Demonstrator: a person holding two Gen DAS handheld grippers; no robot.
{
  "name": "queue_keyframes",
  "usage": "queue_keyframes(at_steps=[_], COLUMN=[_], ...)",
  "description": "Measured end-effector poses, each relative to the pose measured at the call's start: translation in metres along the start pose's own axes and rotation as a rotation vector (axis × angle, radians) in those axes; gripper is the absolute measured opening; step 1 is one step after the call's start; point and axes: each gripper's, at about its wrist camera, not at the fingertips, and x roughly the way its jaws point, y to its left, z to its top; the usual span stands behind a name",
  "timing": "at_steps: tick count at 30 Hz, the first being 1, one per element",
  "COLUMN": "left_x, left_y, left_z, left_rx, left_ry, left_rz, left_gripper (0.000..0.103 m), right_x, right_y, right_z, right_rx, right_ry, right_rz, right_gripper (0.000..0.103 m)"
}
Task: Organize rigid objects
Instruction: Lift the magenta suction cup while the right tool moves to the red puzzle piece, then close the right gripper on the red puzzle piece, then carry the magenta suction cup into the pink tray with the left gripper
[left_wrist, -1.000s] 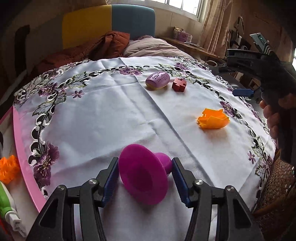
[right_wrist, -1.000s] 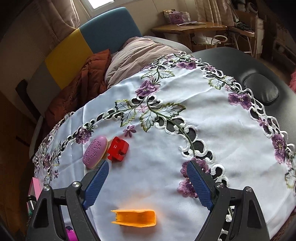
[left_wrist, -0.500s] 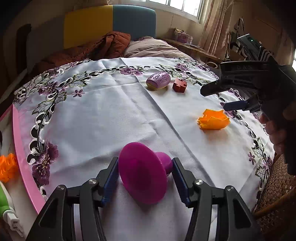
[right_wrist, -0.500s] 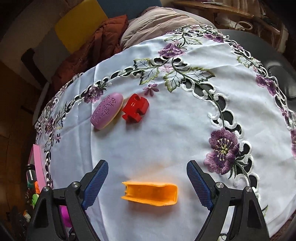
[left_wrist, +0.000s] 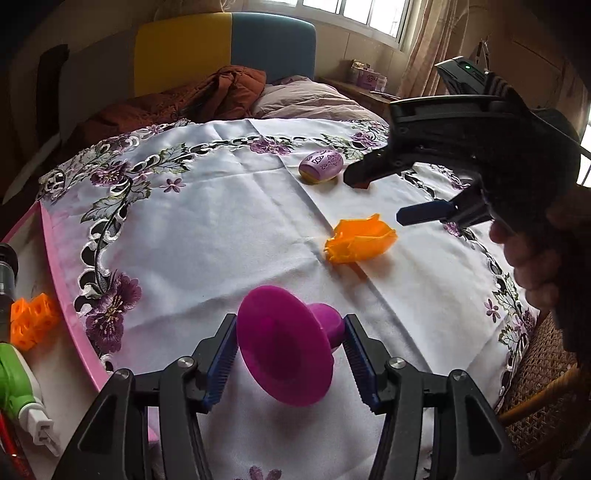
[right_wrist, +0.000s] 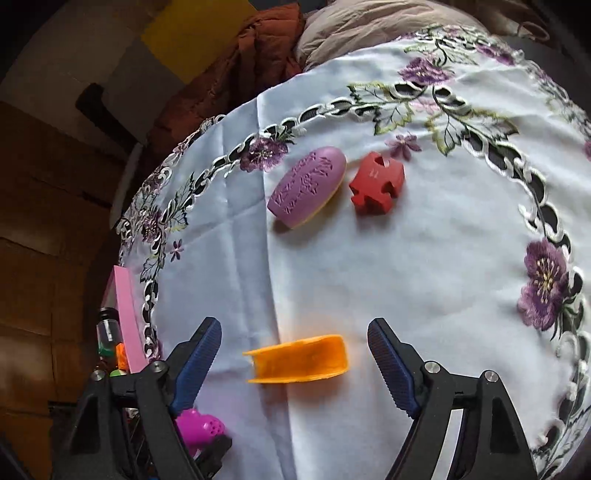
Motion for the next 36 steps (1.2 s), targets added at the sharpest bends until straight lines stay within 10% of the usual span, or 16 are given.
queue_keyframes(at_steps=[11, 20, 27, 36], left_x=[-0.018, -0.023, -0.026, -0.035], left_y=[0.001, 0.002, 0.006, 0.007], left_z=[-0.002, 0.001, 0.002, 0.001], left_rx=[-0.002, -0.012, -0.028, -0.035], left_ry=[-0.023, -0.028, -0.032, -0.051], left_rz=[-0.016, -0.023, -0.025, -0.034], left_gripper=[0.057, 0.057, 0.057, 0.057], right_x=[0.012, 0.035, 0.047, 0.024], right_y=[-0.012, -0.024, -0.012, -0.031], right_z=[0.048, 0.085, 0.081, 0.056], right_rx=[-0.069, -0.024, -0.150, -0.159], right_ry=[-0.144, -0.164, -0.102, -0.044], right_rz=[-0.339, -0.357, -0.398, -0.309], right_gripper=[0.062, 0.059, 0.015, 0.023])
